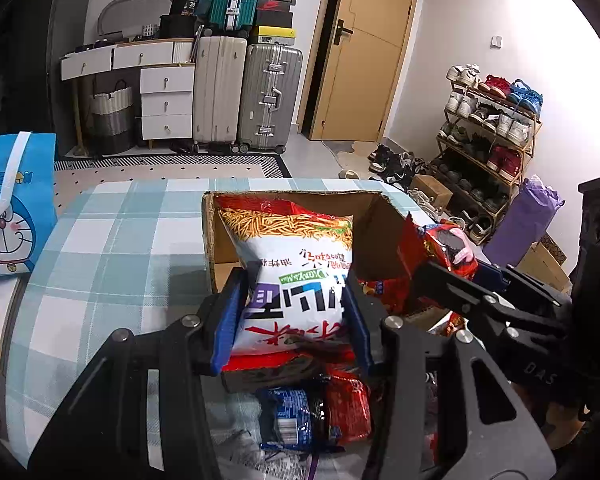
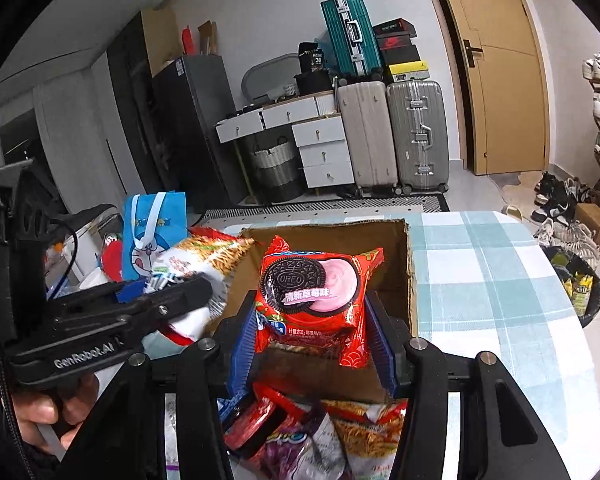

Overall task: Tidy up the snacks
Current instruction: 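Lift both packs over the SF box and release them inside, then withdraw both grippers from the box toward the remaining snacks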

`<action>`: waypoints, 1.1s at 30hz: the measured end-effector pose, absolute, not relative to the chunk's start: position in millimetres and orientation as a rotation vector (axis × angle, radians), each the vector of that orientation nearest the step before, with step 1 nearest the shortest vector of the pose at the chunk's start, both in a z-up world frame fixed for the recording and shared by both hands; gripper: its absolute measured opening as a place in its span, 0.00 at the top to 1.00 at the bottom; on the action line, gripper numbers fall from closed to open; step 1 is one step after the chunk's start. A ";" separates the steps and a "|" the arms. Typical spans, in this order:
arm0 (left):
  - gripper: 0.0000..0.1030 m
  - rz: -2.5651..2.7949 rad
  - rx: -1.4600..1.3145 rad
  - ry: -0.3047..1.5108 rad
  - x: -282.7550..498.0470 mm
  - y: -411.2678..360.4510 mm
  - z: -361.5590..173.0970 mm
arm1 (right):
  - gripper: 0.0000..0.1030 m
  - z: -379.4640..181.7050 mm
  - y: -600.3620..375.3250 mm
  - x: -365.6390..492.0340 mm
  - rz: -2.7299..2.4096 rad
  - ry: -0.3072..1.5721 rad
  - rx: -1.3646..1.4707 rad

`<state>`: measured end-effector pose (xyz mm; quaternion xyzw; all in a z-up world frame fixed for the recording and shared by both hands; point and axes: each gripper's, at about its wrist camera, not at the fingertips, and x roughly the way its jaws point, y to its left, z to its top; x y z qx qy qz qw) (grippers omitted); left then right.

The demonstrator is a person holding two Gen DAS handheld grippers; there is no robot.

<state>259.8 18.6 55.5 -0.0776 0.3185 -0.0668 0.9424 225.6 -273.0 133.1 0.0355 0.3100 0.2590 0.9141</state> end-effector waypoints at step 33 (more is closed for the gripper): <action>0.01 -0.109 -0.120 0.630 249.6 31.3 45.4 | 0.01 129.8 -297.0 211.1 0.467 0.611 -0.005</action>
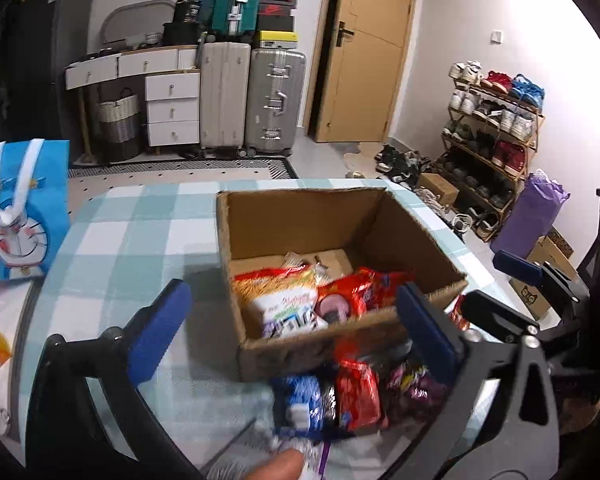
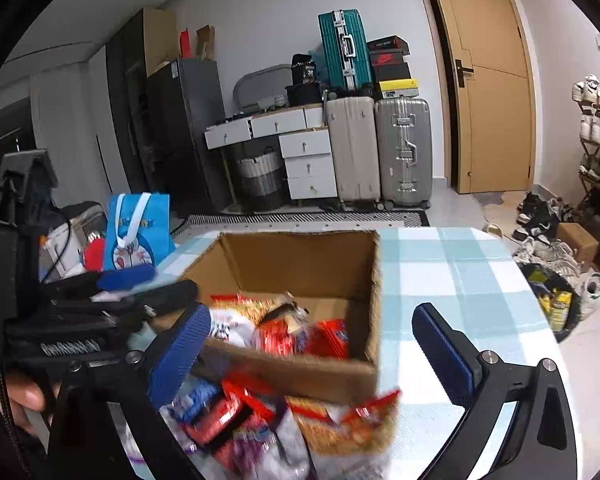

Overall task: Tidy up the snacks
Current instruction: 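Withdraw both grippers from the box toward the remaining snacks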

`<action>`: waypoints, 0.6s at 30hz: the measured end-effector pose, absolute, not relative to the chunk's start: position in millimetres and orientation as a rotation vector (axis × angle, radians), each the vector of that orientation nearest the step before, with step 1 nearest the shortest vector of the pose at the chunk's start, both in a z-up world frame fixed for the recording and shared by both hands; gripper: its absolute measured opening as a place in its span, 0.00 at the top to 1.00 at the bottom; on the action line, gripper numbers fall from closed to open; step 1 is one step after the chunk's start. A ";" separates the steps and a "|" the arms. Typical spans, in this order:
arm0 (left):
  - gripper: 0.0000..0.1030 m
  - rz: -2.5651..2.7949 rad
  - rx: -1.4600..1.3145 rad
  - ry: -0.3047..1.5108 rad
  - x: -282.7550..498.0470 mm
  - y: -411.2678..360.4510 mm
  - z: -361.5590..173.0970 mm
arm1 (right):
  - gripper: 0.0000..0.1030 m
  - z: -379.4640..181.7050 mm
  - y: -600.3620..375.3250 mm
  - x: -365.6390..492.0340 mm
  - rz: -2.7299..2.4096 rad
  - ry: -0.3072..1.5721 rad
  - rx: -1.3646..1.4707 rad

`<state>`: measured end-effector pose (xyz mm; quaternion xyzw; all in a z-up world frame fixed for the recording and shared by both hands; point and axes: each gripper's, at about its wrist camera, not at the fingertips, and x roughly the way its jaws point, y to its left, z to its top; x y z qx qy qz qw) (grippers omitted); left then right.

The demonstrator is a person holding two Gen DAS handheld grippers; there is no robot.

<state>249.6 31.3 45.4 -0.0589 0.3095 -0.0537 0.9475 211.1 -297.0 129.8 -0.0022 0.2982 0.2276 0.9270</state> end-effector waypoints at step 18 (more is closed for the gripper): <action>0.01 -0.039 -0.068 0.705 151.4 39.0 24.8 | 0.01 115.9 -354.5 133.1 0.417 0.753 0.008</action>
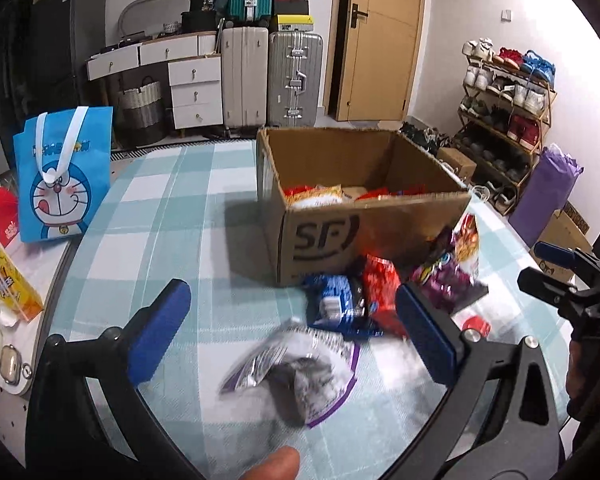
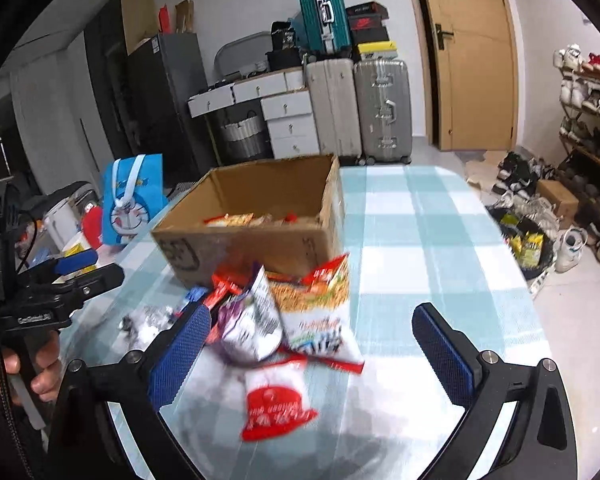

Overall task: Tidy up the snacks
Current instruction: 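Withdraw both grippers from the box toward the remaining snacks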

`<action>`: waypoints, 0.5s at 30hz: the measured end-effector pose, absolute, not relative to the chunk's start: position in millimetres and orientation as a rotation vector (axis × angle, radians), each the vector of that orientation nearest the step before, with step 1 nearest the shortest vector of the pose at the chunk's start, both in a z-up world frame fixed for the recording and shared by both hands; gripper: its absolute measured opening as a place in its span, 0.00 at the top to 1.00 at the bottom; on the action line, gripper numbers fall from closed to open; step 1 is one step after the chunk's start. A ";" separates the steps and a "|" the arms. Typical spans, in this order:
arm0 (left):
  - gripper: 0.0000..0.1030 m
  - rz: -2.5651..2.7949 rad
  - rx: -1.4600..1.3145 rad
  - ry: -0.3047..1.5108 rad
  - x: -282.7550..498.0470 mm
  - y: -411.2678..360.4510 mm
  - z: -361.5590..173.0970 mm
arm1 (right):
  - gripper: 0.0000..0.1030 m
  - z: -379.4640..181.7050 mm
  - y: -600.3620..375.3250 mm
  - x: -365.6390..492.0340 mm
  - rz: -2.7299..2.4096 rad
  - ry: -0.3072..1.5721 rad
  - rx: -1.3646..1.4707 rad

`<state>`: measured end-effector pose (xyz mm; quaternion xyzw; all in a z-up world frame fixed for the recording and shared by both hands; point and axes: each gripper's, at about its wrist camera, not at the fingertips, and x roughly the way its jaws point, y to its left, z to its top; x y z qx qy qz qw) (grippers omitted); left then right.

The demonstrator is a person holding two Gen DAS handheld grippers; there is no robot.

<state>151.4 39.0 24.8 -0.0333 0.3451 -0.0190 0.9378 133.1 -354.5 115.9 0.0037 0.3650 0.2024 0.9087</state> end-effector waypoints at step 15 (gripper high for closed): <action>0.01 -0.007 -0.134 0.818 143.9 52.7 -24.4 | 0.01 67.3 -347.1 110.7 0.469 0.909 0.022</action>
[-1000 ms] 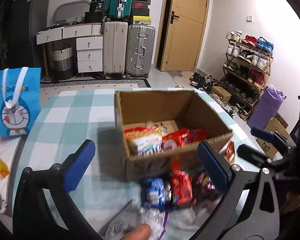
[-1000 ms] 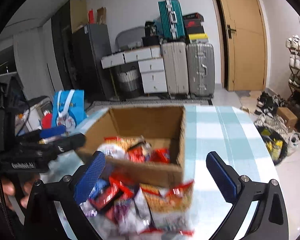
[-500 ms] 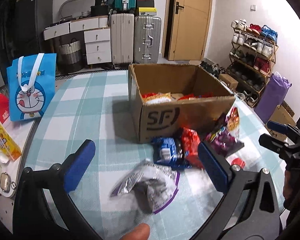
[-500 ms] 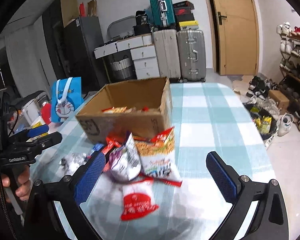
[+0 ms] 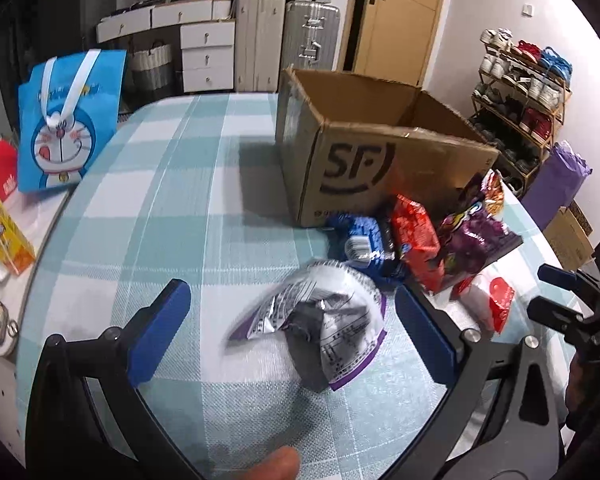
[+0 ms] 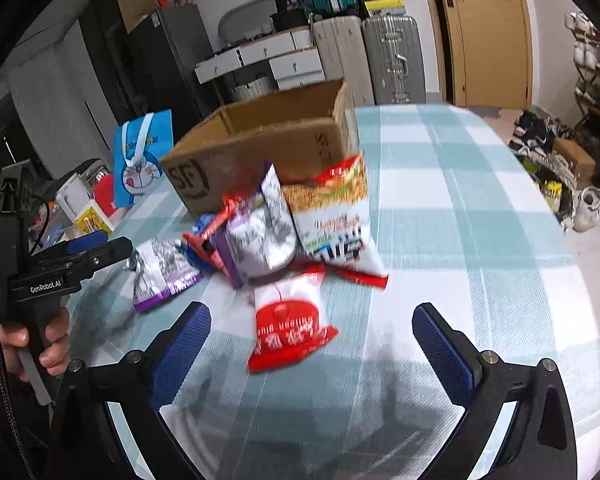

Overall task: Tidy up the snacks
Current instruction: 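Withdraw both grippers from the box toward the remaining snacks, then grasp the silver wrapper with the left gripper while the right gripper grasps the red balloon-glue pack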

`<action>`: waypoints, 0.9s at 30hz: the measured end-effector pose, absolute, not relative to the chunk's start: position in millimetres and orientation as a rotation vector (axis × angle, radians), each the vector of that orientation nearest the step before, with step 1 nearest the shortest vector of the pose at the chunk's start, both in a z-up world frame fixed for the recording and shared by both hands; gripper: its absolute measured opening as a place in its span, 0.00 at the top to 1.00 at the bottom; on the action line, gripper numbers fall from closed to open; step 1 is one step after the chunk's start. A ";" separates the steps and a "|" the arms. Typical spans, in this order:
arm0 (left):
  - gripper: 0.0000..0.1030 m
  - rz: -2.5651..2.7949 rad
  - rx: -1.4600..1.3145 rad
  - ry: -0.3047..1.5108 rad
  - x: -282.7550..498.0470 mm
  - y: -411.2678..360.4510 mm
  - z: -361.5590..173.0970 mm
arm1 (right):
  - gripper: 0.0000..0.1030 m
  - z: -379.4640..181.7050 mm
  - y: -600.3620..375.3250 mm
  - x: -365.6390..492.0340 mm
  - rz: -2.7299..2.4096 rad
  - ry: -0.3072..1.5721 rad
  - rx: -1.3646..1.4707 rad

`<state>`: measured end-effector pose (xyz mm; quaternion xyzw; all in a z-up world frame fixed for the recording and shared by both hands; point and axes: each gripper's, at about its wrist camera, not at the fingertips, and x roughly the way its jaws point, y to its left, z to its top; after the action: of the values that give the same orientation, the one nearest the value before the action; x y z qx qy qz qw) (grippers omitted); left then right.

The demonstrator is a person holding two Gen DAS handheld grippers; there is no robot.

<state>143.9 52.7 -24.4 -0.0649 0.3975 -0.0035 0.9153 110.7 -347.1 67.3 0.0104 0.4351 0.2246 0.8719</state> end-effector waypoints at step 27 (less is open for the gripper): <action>0.01 -0.058 -0.113 0.901 168.5 46.6 -52.9 | 0.29 35.5 -299.0 124.9 0.551 0.992 -0.137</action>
<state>168.5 46.6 -52.9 -0.0544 0.4351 -0.0279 0.8983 124.9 -299.0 35.5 -0.0647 0.4696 0.2605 0.8411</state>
